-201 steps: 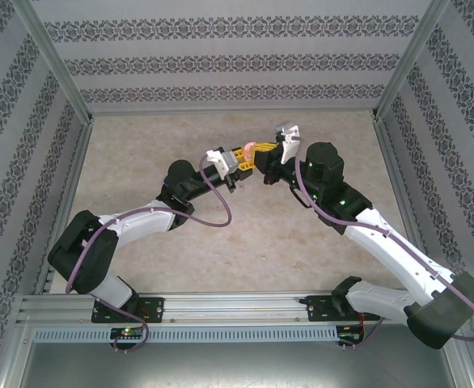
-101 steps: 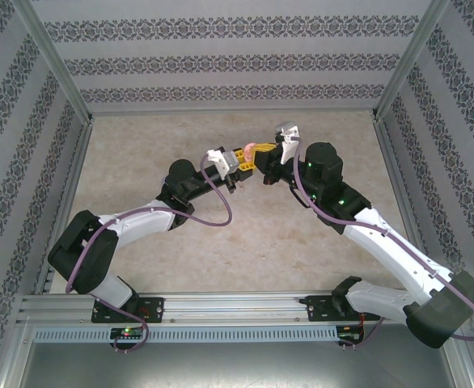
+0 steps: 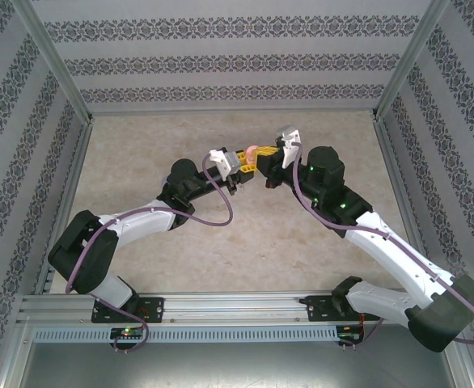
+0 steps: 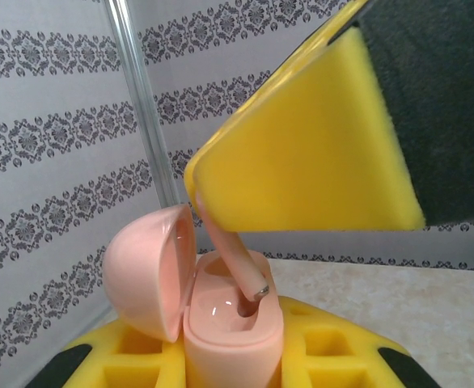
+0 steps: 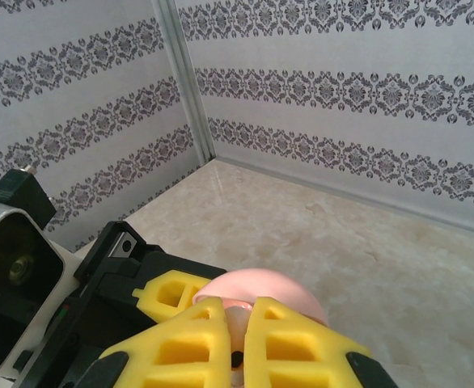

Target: Insert the wireless bluetooth earbuds into the charging case

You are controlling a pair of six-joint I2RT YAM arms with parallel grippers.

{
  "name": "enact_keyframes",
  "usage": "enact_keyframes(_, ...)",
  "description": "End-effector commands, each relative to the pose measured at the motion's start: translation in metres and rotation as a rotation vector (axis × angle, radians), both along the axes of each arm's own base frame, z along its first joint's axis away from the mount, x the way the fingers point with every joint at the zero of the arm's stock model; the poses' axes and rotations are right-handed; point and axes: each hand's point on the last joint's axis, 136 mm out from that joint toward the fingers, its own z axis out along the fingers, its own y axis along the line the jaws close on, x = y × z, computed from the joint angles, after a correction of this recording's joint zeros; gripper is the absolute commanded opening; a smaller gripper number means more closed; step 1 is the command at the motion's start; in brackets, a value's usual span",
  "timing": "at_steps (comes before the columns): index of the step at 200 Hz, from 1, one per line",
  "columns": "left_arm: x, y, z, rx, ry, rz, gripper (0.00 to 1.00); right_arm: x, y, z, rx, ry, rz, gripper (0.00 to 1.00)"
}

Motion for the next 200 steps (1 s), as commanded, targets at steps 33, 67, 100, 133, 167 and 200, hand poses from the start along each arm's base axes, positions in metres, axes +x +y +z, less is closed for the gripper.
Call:
enact_keyframes(33,-0.013,0.006,0.065,-0.128,-0.119,-0.013,0.0,-0.001,-0.003,-0.035,-0.121,0.035,-0.019,0.05)
enact_keyframes(67,-0.013,0.007,0.069,-0.138,-0.119,-0.012,0.0,-0.002,-0.006,-0.043,-0.154,0.02,-0.04,0.05)
enact_keyframes(100,-0.011,0.008,0.072,-0.151,-0.112,0.0,0.0,-0.006,-0.008,-0.05,-0.169,0.017,-0.043,0.05)
enact_keyframes(133,-0.006,0.01,0.074,-0.164,-0.098,0.026,0.0,-0.011,-0.003,-0.056,-0.202,0.01,-0.026,0.04)
enact_keyframes(167,-0.004,0.013,0.077,-0.181,-0.09,0.04,0.0,-0.013,-0.004,-0.064,-0.221,0.009,-0.044,0.04)
enact_keyframes(200,0.0,0.017,0.081,-0.21,-0.08,0.073,0.0,-0.014,-0.006,-0.069,-0.226,0.019,-0.051,0.03)
